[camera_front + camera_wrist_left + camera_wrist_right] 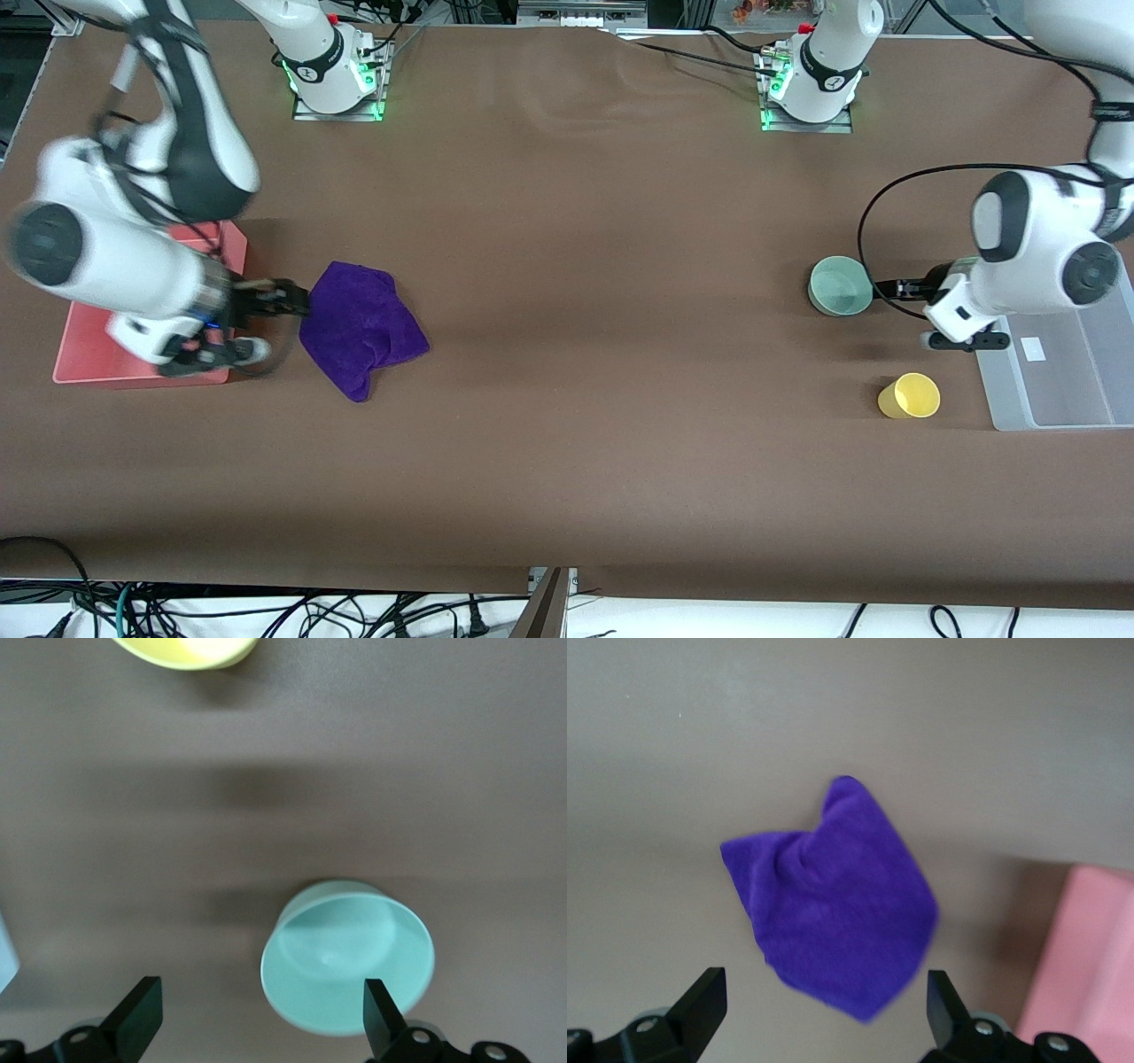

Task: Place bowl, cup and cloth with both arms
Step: 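Reach the right gripper to the purple cloth while the left gripper reaches the bowl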

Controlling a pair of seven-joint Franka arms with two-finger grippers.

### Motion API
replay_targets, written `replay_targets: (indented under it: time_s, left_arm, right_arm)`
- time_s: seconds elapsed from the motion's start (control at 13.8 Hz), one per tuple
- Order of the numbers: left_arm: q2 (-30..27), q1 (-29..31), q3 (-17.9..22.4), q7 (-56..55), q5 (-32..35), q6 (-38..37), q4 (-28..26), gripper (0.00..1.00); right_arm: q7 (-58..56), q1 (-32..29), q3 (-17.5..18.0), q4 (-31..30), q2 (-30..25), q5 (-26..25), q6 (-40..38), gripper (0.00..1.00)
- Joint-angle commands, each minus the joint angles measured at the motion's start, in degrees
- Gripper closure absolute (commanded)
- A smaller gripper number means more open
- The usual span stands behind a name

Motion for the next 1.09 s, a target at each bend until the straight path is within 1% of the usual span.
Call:
replay_targets:
  time_s: [0.0, 0.07, 0.14, 0.22, 0.29, 0.51, 0.8, 0.94, 1.01]
  left_arm:
    - [-2.38, 0.40, -0.31, 2.88, 1.24, 15.17, -11.55, 0.08]
    - [-1.16, 0.40, -0.40, 2.88, 0.98, 18.27, -13.15, 0.13]
    - [0.07, 0.40, -0.40, 2.88, 0.37, 19.09, -13.43, 0.36]
    - [0.43, 0.40, -0.40, 3.58, 0.36, 19.09, -13.34, 0.77]
    - [0.52, 0.40, -0.40, 4.02, 0.28, 19.09, -13.34, 1.00]
    - [0.61, 0.31, -0.49, 4.02, 0.19, 19.09, -13.25, 1.00]
    - [-0.53, 0.22, -0.58, 4.02, 0.19, 17.61, -12.82, 1.00]
    - [-4.03, 0.22, -0.58, 4.02, 0.19, 12.80, -11.77, 1.00]
    - [-5.70, 0.22, -0.58, 4.02, 0.19, 8.59, -10.02, 1.00]
  right_arm:
    - [-0.18, 0.99, 0.34, -7.28, 1.78, 0.65, 10.81, 0.00]
    - [-0.27, 1.08, 0.34, -10.35, 2.31, 0.56, 15.21, 0.00]
    - [-0.27, 1.17, 0.34, -13.26, 2.58, 0.39, 18.73, 0.00]
    - [-0.45, 1.52, 0.34, -14.85, 3.02, 0.04, 20.68, 0.00]
    - [-0.45, 2.04, 0.34, -15.74, 3.89, -0.40, 21.39, 0.00]
    - [-0.45, 2.40, 0.25, -18.90, 5.13, -0.58, 26.39, 0.00]
    - [-1.15, 2.40, 0.25, -23.65, 6.53, -0.93, 35.97, 0.00]
    - [-1.24, 2.40, 0.25, -24.18, 7.85, -0.94, 39.14, 0.00]
    - [-1.24, 2.49, 0.16, -24.10, 8.38, -1.02, 40.03, 0.03]
